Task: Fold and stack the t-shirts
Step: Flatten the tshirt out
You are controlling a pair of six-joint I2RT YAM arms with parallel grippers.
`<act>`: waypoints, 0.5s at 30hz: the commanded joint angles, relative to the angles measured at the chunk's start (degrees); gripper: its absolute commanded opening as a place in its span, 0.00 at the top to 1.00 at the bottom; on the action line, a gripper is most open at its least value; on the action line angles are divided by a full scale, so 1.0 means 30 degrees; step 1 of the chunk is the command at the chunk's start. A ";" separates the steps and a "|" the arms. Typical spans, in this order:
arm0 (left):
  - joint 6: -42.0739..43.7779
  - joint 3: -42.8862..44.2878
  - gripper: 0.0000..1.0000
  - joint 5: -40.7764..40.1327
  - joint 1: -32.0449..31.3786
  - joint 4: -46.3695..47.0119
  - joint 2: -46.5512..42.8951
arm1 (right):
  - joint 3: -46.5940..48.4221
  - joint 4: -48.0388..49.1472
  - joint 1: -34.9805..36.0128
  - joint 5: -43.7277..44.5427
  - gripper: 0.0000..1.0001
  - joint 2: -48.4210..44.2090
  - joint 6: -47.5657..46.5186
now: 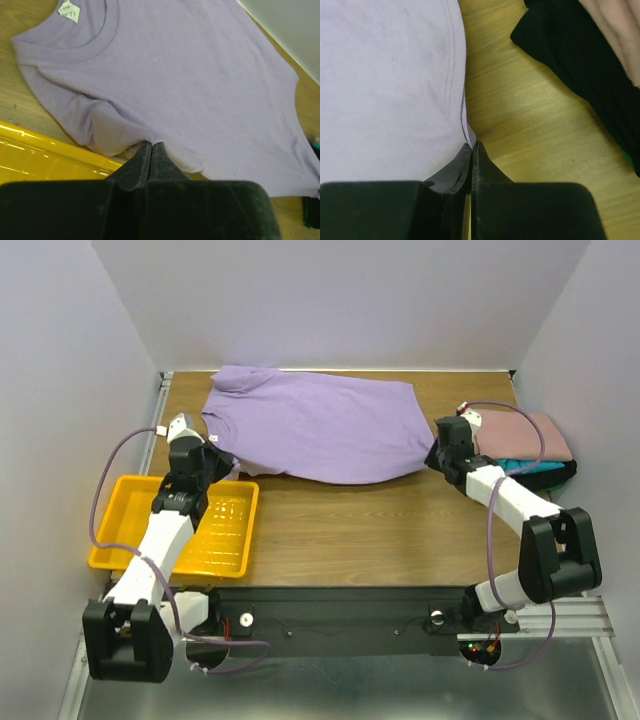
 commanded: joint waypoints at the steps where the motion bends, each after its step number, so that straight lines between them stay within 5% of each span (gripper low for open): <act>1: -0.0393 0.1499 1.00 -0.0178 -0.0238 -0.1668 -0.2100 | 0.1219 -0.1419 -0.0171 0.1136 1.00 -0.1568 -0.0142; 15: -0.1623 0.0445 1.00 -0.2140 -0.1410 -0.4107 -0.3421 | 0.0371 -0.3121 -0.0171 0.1167 0.99 -0.2891 -0.0172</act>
